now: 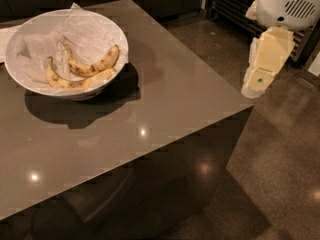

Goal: Pick banana from white bowl

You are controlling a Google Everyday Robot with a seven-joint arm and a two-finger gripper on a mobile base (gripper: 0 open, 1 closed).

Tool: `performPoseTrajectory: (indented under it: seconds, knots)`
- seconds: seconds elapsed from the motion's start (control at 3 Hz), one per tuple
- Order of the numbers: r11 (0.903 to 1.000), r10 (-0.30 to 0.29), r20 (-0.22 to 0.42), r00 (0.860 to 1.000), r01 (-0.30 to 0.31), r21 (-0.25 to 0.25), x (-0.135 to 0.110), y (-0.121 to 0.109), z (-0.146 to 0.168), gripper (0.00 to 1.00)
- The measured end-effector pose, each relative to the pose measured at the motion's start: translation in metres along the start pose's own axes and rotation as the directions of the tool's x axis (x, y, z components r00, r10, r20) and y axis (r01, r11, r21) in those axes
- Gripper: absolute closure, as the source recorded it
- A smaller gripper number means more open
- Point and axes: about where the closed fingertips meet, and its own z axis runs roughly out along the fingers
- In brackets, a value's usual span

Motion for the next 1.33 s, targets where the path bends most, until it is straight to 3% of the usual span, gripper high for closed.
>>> performPoseTrajectory:
  seconds: [0.33,0.67,1.33]
  knots:
    - [1.0,-0.009,0.06,0.998,0.008,0.003,-0.021,-0.008,0.003,0.0]
    - [0.9997,-0.021,0.052,0.998,0.022,-0.011,-0.082,-0.046,0.021,0.0]
    - [0.9985,-0.055,0.107,0.993,0.054,0.009,-0.104,-0.05,0.022,0.0]
